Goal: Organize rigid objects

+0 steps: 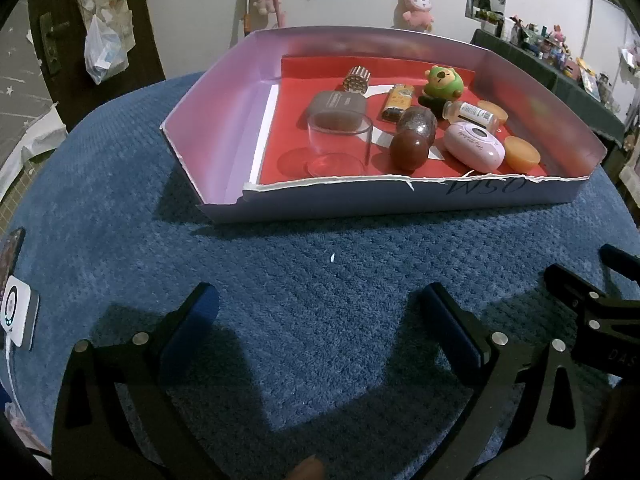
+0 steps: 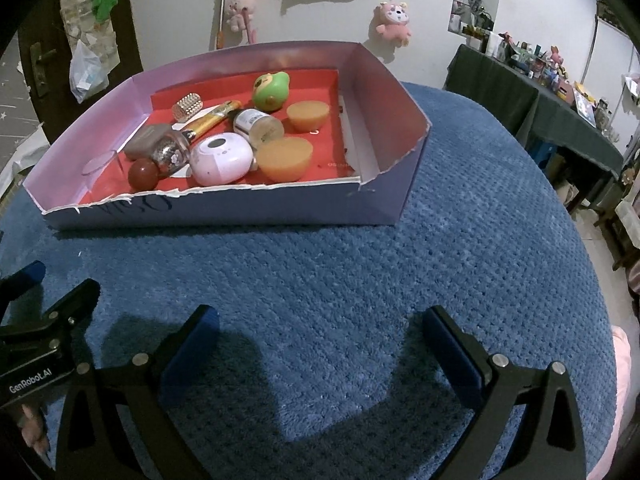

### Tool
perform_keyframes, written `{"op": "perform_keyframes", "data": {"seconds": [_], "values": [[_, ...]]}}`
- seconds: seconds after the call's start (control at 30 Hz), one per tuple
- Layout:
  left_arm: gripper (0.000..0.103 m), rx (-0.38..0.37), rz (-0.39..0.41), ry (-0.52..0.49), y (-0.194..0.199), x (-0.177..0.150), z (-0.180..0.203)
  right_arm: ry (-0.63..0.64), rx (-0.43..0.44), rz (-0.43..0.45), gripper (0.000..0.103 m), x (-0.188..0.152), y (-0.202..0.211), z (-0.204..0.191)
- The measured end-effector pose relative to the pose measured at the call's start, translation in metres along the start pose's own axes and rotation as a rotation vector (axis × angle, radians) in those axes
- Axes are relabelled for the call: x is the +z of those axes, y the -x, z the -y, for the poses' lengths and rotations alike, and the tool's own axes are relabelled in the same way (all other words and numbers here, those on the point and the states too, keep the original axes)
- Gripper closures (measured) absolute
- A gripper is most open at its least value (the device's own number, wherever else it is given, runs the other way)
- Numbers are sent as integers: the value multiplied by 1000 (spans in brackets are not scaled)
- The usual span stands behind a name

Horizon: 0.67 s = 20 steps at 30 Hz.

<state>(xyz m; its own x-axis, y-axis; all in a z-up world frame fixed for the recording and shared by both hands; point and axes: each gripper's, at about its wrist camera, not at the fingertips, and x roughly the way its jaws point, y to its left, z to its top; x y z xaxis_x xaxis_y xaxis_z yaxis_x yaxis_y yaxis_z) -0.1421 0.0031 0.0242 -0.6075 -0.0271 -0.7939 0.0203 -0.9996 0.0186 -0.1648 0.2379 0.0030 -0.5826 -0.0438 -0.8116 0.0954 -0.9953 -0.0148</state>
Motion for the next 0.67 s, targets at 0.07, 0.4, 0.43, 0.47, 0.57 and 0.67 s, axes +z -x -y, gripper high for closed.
{"op": "perform_keyframes", "data": {"seconds": [0.07,0.4,0.43,0.47,0.57,0.67], "values": [[0,-5,-2,3,0,0,0,-1,2,0,0,0,0,0],[0,-7,-2,4,-1,0,-1,-2,3,-1,0,1,1,1],[0,-8,-2,5,-1,0,0,-3,3,-1,0,0,1,1],[0,-8,-2,5,-1,0,0,-2,3,-1,0,1,1,1],[0,-8,-2,5,-1,0,0,-2,3,-1,0,1,1,1],[0,-7,-2,5,-1,0,0,-2,3,-1,0,1,1,1]]}}
